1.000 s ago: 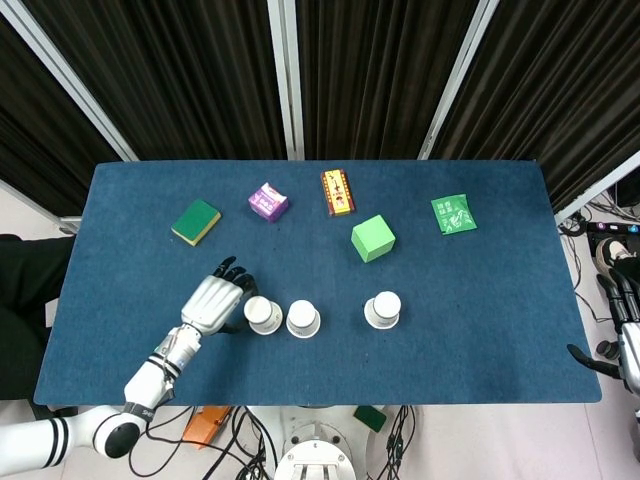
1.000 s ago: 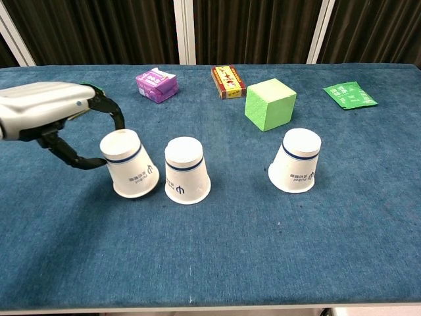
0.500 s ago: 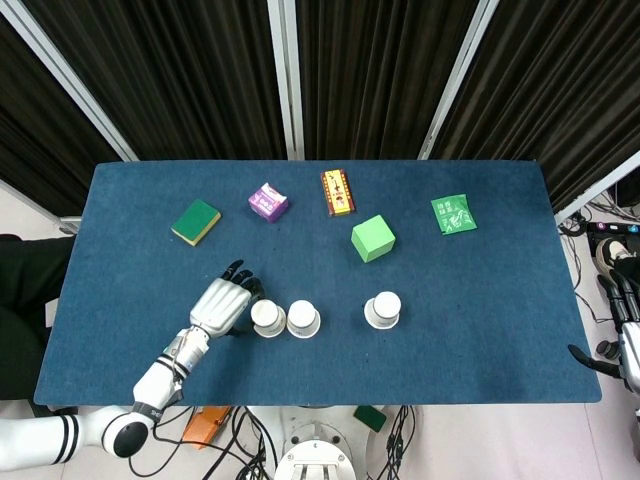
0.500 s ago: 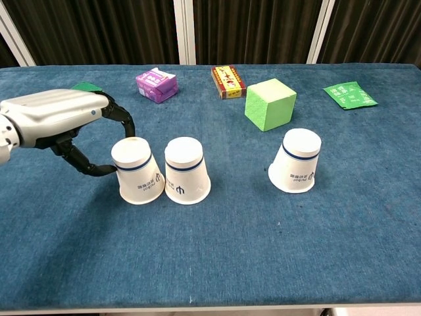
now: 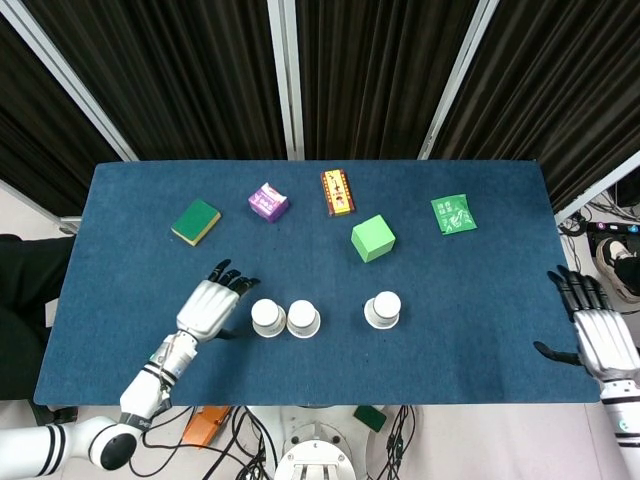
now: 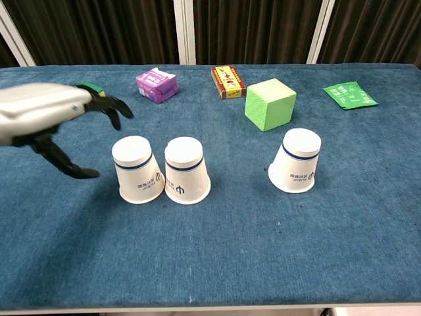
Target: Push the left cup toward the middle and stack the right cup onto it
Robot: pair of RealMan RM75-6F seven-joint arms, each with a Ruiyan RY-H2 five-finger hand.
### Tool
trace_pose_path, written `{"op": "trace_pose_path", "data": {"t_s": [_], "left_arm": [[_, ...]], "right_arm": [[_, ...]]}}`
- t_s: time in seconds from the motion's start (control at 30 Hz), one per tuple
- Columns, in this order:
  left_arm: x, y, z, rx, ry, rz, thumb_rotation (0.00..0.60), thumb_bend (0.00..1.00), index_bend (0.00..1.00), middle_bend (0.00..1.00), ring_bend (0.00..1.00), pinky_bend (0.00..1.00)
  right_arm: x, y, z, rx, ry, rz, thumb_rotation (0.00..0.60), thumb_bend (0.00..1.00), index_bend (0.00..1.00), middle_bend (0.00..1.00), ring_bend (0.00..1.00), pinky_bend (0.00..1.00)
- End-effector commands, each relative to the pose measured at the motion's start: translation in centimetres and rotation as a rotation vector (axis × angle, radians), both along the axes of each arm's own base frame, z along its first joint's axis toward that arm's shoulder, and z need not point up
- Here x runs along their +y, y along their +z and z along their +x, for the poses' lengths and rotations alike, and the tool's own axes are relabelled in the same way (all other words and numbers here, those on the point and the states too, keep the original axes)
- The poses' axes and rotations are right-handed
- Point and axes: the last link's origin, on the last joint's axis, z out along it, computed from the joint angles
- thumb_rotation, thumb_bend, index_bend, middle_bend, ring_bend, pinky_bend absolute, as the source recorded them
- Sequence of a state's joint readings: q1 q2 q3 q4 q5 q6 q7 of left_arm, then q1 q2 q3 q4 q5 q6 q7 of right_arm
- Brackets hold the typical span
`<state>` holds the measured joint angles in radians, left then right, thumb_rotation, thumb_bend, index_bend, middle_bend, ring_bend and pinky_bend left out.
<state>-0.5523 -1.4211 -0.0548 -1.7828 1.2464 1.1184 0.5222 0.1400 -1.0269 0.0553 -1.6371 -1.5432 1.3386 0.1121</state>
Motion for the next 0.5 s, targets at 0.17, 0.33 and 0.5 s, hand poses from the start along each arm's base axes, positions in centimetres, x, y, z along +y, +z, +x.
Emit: {"op": "trace_pose_path", "data": {"t_s": [0.17,0.33,0.5], "left_arm": [[-1.0,4.6,-3.7,-0.020,0.047,0.190,0.600,0.17,0.17,0.25,0.18,0.03],[-1.9,6.2,-6.5,-0.045,0.123,0.240,0.600,0.17,0.17,0.25,0.18,0.03],[-2.5,6.3,-8.2,-0.045,0.169,0.232,0.600,0.17,0.17,0.25,0.18,0.03]], "right_arm": [[-5.6,-6.9,6.5,0.024,0.173,0.254,0.600,0.22,0.00,0.04,0.00,0.00],[-7.8,-10.6,9.8,0.034,0.235,0.347,0.600,0.22,0.03,0.04,0.00,0.04],[-8.8,-12.7,11.7,0.044,0.259,0.390,0.600,0.23,0.12,0.04,0.00,0.07]]}}
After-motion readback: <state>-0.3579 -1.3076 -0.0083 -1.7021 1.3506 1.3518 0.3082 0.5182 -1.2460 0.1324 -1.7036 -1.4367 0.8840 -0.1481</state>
